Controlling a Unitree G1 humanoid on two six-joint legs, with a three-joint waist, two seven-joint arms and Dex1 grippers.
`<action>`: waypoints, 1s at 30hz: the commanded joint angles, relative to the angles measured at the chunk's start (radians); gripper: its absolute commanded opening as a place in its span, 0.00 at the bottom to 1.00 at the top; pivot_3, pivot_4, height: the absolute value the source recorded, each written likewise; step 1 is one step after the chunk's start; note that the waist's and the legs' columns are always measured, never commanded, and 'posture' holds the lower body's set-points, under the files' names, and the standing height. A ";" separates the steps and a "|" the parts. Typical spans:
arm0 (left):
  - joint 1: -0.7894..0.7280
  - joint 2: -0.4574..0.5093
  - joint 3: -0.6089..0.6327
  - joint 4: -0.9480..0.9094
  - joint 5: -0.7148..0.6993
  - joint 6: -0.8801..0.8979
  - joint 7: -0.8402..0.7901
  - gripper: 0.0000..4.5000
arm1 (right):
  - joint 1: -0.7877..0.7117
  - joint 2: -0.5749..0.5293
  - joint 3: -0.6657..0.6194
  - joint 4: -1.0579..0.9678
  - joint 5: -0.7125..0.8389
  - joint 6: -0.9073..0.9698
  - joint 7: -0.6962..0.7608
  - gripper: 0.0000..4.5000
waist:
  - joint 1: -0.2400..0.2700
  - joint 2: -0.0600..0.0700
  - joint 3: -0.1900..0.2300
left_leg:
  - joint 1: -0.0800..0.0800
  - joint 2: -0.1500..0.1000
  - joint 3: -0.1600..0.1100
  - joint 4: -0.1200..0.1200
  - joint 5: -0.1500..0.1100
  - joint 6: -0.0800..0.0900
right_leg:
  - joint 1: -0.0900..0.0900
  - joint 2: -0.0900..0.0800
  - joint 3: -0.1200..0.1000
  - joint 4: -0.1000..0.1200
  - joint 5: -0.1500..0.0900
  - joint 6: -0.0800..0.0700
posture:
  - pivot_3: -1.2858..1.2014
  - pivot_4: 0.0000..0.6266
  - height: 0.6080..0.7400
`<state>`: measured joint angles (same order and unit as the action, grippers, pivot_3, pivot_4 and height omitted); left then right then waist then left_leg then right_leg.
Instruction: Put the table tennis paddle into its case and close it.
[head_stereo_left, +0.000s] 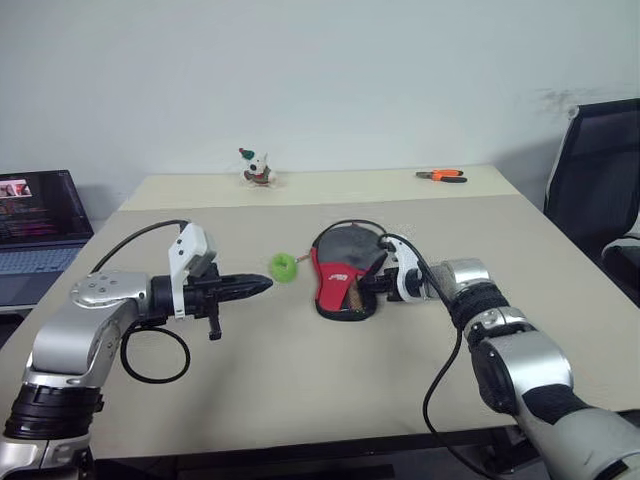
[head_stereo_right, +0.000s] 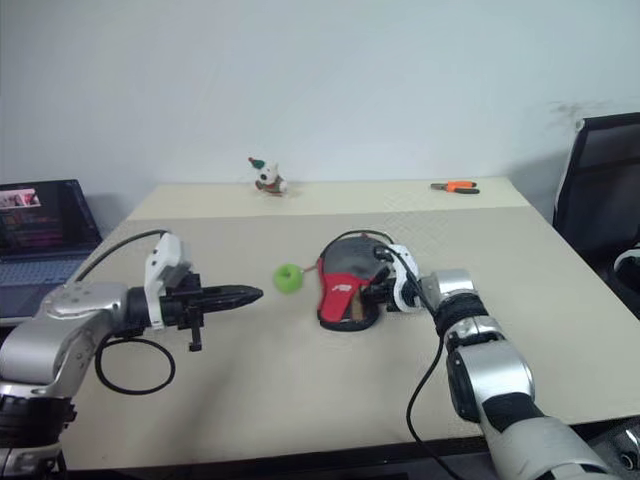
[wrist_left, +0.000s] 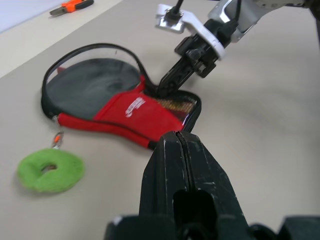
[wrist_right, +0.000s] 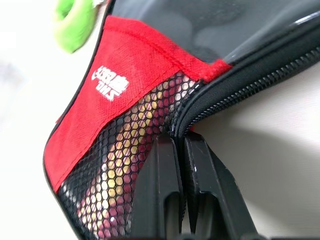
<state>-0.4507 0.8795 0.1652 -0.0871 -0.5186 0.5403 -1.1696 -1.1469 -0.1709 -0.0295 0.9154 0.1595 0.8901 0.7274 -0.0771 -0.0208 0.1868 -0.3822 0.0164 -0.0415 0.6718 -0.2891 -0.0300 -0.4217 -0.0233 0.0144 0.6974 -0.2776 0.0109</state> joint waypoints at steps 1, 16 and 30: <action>0.026 0.037 0.063 -0.050 -0.037 0.010 -0.005 0.00 | 0.092 0.019 0.020 -0.275 0.072 0.195 0.003 0.01 | 0.000 0.000 0.000 | 0.000 0.002 0.000 -0.001 0.000 0.000 | 0.000 0.000 0.000 0.000 0.000 0.000 | 0.52 0.24 1.00; 0.310 0.109 0.109 -0.354 -0.184 0.105 -0.051 0.00 | 0.640 -0.033 -0.089 -1.266 0.354 0.724 -0.250 0.01 | 0.031 0.000 0.000 | 0.000 0.007 -0.001 -0.009 0.000 0.000 | 0.001 0.003 -0.001 -0.012 0.000 0.000 | 0.52 0.24 1.00; 0.264 0.115 0.077 -0.326 -0.178 0.101 -0.047 0.00 | 0.796 -0.005 -0.219 -1.356 0.856 0.724 -0.694 0.01 | 0.030 0.000 0.000 | 0.000 0.007 0.001 -0.009 0.000 0.000 | 0.002 0.005 -0.001 -0.013 0.000 0.000 | 0.52 0.24 1.00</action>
<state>-0.1786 0.9788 0.2349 -0.3990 -0.6850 0.6484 -1.2116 -0.3630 -0.1772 -0.2325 -0.3985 0.9191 1.6033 0.0797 -0.0470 -0.0209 0.1867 -0.3822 0.0239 -0.0410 0.6623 -0.2892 -0.0300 -0.4198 -0.0179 0.0136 0.6840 -0.2780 0.0106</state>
